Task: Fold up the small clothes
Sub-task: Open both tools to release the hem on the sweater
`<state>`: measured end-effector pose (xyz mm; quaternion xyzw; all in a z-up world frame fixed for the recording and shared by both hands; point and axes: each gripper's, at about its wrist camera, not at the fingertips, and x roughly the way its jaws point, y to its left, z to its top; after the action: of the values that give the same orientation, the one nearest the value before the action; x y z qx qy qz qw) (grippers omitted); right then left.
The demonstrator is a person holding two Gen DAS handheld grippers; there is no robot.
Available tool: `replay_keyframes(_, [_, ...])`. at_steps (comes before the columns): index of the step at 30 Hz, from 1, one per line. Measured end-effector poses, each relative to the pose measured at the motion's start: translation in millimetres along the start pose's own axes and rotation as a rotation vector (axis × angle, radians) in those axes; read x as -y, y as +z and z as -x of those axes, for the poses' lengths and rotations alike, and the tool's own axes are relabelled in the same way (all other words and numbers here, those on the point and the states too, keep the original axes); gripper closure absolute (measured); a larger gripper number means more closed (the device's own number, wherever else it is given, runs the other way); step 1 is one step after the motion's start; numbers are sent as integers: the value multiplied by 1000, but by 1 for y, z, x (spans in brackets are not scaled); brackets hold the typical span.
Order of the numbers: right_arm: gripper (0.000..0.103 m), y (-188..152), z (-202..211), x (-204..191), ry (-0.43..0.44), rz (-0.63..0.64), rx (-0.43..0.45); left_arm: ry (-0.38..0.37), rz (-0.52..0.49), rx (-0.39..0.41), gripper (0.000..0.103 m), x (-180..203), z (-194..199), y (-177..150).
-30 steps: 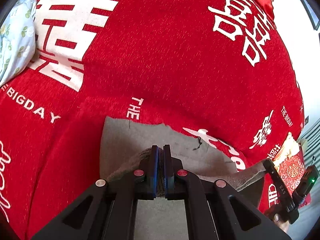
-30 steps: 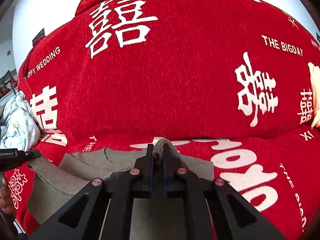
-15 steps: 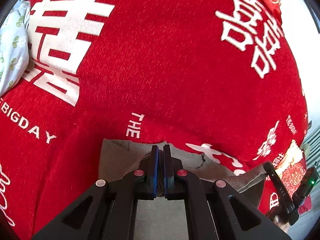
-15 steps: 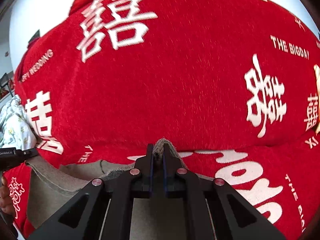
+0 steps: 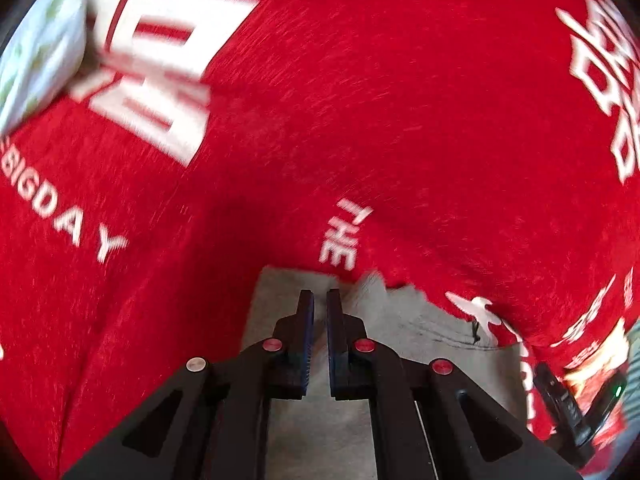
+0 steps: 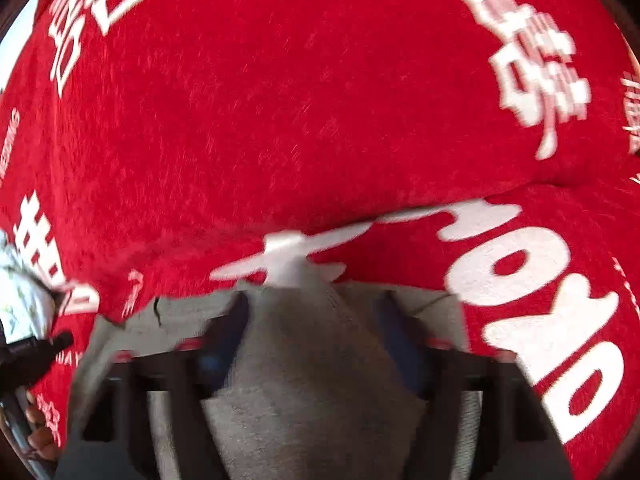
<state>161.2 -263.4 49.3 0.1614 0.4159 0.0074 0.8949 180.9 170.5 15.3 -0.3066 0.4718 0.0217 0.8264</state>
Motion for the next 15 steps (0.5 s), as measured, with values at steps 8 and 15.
replay_keyframes(8, [25, -17, 1, -38, 39, 166, -56, -118, -272, 20, 86, 58, 1, -45])
replay_keyframes(15, [25, -38, -45, -47, -111, 343, -194, 120, -367, 13, 3, 74, -42, -54])
